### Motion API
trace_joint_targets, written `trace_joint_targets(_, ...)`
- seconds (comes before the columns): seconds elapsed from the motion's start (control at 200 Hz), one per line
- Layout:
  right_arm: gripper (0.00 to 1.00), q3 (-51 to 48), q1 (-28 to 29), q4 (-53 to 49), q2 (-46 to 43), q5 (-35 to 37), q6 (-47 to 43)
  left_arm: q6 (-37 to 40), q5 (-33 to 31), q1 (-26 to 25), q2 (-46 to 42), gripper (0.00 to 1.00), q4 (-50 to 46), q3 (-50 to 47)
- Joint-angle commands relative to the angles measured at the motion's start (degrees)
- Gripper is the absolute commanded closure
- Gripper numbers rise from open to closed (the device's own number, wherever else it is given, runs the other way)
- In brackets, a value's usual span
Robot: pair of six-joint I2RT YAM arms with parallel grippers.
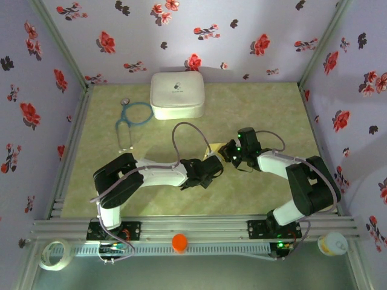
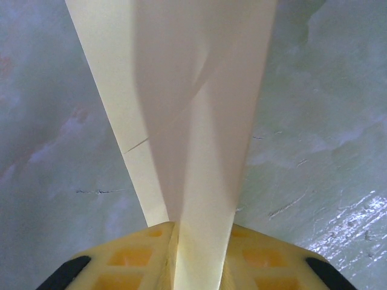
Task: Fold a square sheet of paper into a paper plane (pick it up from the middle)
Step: Fold the wing for the fifth time at the center of the table.
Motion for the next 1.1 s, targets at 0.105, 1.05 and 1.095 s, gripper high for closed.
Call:
trace_joint_targets(0.105,0.96,-0.28,0.17,0.43,0.53,0.08,0.72,-0.36,-1.35,-0.05,-1.71,0.79,0.19,-0.66)
trace_joint_targets(1.05,0.76,0.39,-0.54,-3.95,-1.20,1.02,-2.62,-1.91,-0.62,0.11,-0.87,0.93,-0.11,-0.12)
trace_joint_targets(1.095,0.72,1.02,-1.11,-6.69,-2.36,1.79,-4.49,-2.24,-0.06,0.33,-0.74,0.94,-0.06,-0.20)
